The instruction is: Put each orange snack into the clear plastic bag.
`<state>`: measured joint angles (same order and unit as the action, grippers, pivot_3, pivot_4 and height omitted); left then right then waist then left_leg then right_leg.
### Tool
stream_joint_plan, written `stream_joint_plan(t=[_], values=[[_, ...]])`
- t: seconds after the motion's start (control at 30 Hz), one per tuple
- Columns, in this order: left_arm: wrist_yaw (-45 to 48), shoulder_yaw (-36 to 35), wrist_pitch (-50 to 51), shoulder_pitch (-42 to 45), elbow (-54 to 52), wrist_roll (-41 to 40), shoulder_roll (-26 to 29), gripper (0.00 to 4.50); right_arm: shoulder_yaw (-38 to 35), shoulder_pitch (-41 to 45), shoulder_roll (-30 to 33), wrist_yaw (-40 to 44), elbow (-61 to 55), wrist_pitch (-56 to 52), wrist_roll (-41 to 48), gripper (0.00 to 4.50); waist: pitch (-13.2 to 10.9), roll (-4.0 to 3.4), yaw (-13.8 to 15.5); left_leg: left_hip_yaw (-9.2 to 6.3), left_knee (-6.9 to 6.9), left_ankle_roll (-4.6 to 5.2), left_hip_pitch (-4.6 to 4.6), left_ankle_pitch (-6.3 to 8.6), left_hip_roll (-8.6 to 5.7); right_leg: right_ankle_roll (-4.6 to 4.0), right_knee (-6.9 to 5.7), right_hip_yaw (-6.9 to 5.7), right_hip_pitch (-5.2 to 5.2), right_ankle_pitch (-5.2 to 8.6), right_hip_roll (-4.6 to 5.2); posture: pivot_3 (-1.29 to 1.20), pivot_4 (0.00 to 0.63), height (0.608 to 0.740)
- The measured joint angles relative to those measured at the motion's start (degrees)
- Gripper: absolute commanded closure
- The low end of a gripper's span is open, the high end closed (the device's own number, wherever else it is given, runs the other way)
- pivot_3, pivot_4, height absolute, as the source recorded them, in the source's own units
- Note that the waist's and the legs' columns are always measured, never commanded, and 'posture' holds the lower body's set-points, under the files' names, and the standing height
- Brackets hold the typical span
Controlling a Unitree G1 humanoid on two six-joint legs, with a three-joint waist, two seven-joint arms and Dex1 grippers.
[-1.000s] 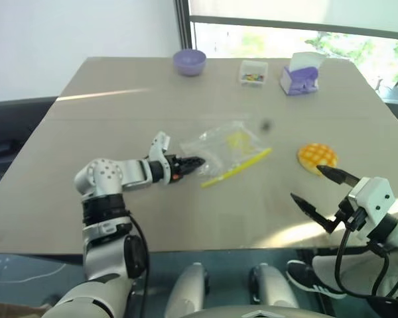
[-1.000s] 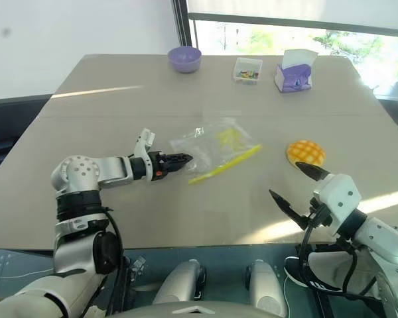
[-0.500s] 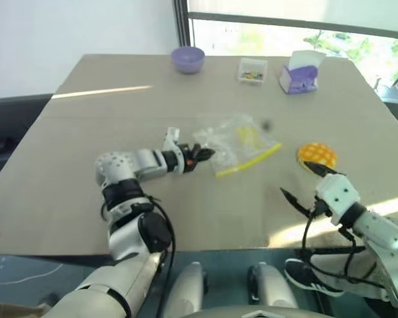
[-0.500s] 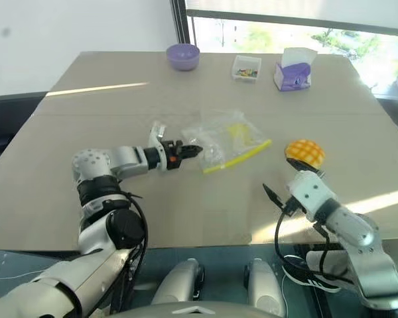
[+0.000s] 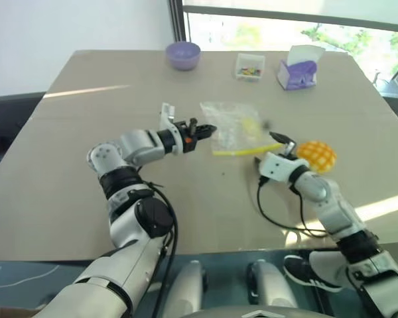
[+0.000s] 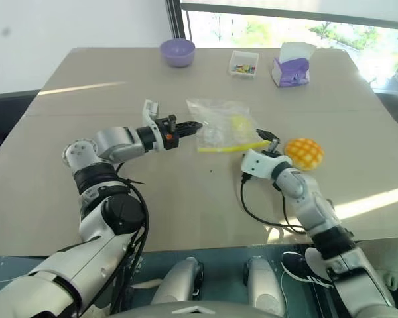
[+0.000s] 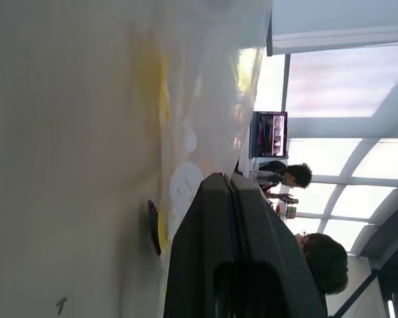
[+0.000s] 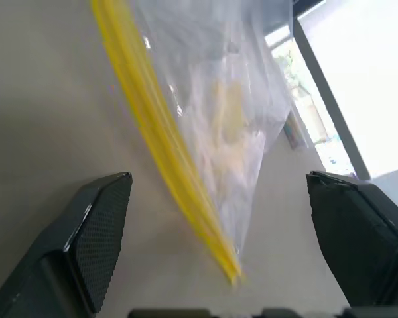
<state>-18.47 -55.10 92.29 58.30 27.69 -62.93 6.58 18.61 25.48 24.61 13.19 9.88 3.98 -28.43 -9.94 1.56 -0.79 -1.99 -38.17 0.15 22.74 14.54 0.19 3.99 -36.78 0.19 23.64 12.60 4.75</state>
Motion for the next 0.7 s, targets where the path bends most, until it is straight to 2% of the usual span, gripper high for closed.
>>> stream_joint_plan(t=[0.17, 0.23, 0.3, 0.37, 0.53, 0.7], values=[[-5.86, -1.67, -0.02, 0.11, 0.01, -4.46, -0.96, 4.47, 0.89, 3.51, -2.66, -5.59, 6.85, 1.91, -3.17, 0.0, 0.01, 0.01, -0.03, -0.01, -0.03, -0.03, -0.02, -0.02, -0.06, 0.01, -0.02, -0.02, -0.03, -0.01, 0.07, 0.0, 0.15, 0.74], [-6.68, -1.76, -0.02, 0.13, 0.05, -5.09, -0.94, 4.5, 0.9, 3.6, -2.84, -6.42, 7.49, 2.27, -3.45, 0.51, 0.01, 0.01, -0.07, -0.02, -0.02, -0.06, -0.04, -0.04, -0.06, 0.01, -0.05, -0.02, -0.03, -0.01, 0.05, 0.0, 0.15, 0.74], [-7.69, -1.92, -0.02, 0.14, 0.66, -6.15, -0.63, 4.5, 0.99, 3.54, -2.91, -7.09, 8.62, 2.36, -4.05, 1.21, 0.01, 0.01, -0.01, -0.03, -0.03, -0.08, -0.05, -0.05, -0.06, 0.01, -0.07, -0.03, -0.04, -0.01, 0.05, 0.0, 0.15, 0.74], [-8.34, -2.48, -0.03, 0.14, 1.2, -6.77, 0.07, 4.5, 0.98, 2.93, -1.97, -7.06, 8.75, 2.2, -4.87, 2.24, 0.01, 0.01, 0.0, -0.02, -0.03, -0.08, -0.04, -0.05, -0.08, 0.01, -0.06, -0.03, -0.04, -0.01, 0.06, 0.0, 0.15, 0.74], [-9.48, -2.87, -0.26, 0.15, 2.07, -7.87, 1.04, 4.5, 0.57, 2.13, -0.38, -6.86, 7.85, 2.09, -5.81, 4.47, 0.01, 0.01, -0.11, -0.03, -0.01, -0.08, -0.03, -0.05, -0.07, 0.01, -0.04, -0.03, -0.04, -0.01, 0.04, 0.0, 0.15, 0.74], [-10.52, -2.82, -0.51, 0.15, 2.8, -9.37, 1.23, 4.5, 0.48, 2.25, -0.17, -6.58, 7.14, 2.03, -6.1, 4.47, 0.01, 0.01, -0.22, -0.02, -0.01, -0.08, -0.05, -0.05, -0.06, 0.01, -0.05, -0.02, -0.04, -0.01, 0.03, 0.0, 0.15, 0.74]])
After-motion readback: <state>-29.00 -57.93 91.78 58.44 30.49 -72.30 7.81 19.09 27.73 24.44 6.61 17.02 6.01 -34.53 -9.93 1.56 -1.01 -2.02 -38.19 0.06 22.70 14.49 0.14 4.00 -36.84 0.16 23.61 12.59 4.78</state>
